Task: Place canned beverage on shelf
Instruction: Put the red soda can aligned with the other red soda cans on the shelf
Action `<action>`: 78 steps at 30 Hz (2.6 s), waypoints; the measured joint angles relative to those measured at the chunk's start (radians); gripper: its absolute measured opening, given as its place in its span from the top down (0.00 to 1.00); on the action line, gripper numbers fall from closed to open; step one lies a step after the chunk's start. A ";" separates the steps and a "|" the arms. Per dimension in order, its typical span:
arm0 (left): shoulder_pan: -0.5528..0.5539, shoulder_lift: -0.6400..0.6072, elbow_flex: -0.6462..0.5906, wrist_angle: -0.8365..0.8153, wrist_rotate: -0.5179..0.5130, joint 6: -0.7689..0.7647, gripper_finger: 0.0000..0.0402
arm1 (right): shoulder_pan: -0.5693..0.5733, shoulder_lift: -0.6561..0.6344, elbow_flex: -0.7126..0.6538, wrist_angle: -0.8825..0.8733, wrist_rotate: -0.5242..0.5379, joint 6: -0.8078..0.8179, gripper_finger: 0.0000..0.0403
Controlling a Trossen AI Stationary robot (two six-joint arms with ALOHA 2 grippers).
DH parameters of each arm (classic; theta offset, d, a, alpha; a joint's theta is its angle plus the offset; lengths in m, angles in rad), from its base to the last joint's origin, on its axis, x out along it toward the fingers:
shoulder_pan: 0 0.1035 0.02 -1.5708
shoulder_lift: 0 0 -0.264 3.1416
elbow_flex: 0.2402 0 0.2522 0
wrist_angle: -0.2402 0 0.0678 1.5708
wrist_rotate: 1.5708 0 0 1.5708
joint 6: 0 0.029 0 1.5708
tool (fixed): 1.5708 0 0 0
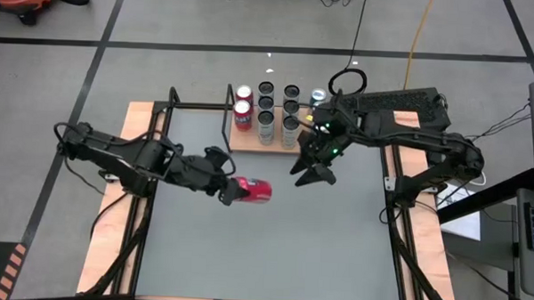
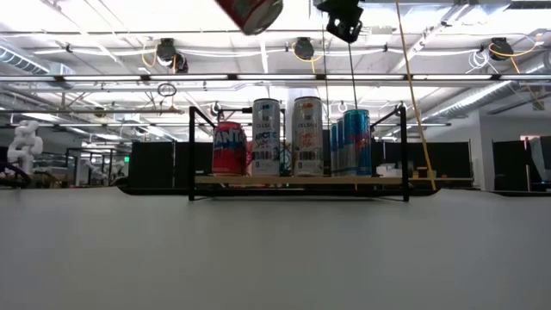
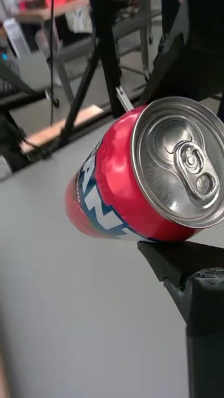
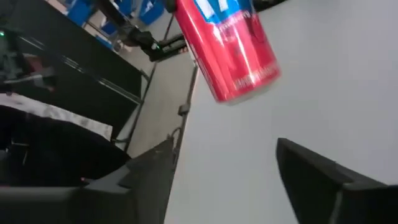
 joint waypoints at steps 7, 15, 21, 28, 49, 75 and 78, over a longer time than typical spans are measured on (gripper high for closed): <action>0.046 0.000 0.000 0.142 0.058 0.232 0.30 | 0.021 0.000 -0.032 0.079 0.062 0.028 0.15; 0.101 0.000 0.000 0.238 0.109 0.487 0.30 | 0.022 0.000 -0.032 0.181 0.026 0.079 0.09; 0.152 0.000 0.002 0.256 0.185 0.530 0.30 | 0.039 0.000 -0.032 0.286 0.006 0.136 0.09; 0.186 0.001 0.002 0.306 0.218 0.582 0.30 | 0.040 0.000 -0.032 0.315 0.031 0.072 0.09; 0.216 0.022 0.002 0.331 0.244 0.603 0.30 | 0.045 -0.001 -0.031 0.302 0.089 -0.035 0.36; 0.224 0.020 0.002 0.349 0.086 0.521 0.11 | 0.022 0.002 -0.032 0.301 0.087 0.016 0.39; 0.224 0.028 0.002 0.348 0.102 0.519 0.11 | 0.022 0.002 -0.032 0.299 0.085 0.010 0.39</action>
